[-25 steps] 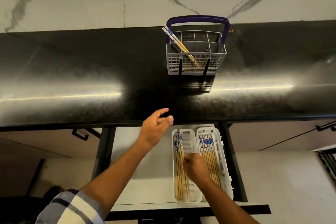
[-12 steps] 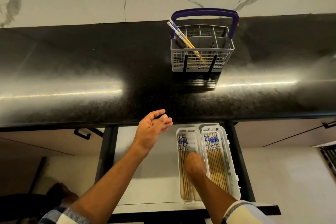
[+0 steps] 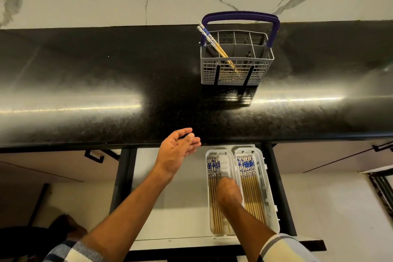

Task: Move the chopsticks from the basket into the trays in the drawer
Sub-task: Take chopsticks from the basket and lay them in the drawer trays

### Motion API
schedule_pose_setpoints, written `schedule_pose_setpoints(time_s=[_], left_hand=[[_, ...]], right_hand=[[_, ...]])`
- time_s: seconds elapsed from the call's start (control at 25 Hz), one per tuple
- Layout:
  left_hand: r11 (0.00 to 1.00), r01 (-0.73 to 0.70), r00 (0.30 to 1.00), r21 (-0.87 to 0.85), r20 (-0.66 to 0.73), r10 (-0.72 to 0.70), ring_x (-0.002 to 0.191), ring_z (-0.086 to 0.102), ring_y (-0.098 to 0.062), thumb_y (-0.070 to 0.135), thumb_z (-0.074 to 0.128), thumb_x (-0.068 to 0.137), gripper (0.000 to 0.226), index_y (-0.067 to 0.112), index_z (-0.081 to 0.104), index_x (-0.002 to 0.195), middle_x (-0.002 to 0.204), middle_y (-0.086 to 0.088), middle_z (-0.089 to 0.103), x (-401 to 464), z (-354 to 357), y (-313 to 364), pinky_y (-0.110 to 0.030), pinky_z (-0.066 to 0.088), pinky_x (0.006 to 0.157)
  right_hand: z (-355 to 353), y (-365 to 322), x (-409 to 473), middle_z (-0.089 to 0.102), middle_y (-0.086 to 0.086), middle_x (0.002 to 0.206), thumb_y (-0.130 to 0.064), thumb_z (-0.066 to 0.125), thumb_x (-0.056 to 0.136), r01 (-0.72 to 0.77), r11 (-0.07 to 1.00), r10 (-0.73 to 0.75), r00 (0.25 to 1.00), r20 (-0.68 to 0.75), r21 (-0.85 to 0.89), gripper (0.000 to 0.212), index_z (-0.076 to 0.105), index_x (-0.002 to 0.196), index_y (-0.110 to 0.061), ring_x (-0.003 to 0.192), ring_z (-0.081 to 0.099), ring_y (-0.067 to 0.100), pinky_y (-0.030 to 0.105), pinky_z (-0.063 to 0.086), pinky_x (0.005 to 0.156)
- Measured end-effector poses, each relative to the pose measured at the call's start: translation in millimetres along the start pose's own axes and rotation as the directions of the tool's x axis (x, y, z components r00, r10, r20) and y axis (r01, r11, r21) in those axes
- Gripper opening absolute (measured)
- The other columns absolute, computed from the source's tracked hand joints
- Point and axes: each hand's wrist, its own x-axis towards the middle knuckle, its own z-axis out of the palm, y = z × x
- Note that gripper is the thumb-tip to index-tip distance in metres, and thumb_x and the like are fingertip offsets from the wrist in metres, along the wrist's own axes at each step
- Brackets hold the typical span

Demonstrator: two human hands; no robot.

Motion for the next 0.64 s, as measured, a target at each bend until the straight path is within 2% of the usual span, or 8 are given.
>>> schedule_pose_setpoints(time_s=[0.4, 0.64], left_hand=[[1.0, 0.01, 1.0, -0.021, -0.012, -0.01, 0.1, 0.074, -0.022, 0.013, 0.054, 0.1, 0.026, 0.01, 0.058, 0.126, 0.108, -0.014, 0.074, -0.9, -3.0, -0.1, -0.028, 0.06, 0.087], [1.0, -0.005, 1.0, -0.017, -0.015, 0.005, 0.1, 0.074, -0.022, 0.014, 0.054, 0.1, 0.027, 0.009, 0.059, 0.126, 0.109, -0.015, 0.074, 2.1, -3.9, 2.8, -0.029, 0.06, 0.087]], right_hand=[[10.4, 0.9, 3.2, 0.068, 0.008, 0.108, -0.014, 0.054, 0.099, 0.057, 0.997, -0.058, 0.998, -0.017, -0.043, 0.021, 0.059, 0.119, -0.008, 0.095, 0.069, 0.016, 0.027, 0.06, 0.084], [9.9, 3.3, 3.2, 0.066, 0.009, 0.112, -0.013, 0.048, 0.101, 0.093, 0.995, -0.093, 0.995, -0.022, -0.031, 0.023, 0.058, 0.12, -0.004, 0.1, 0.067, 0.022, 0.028, 0.057, 0.088]])
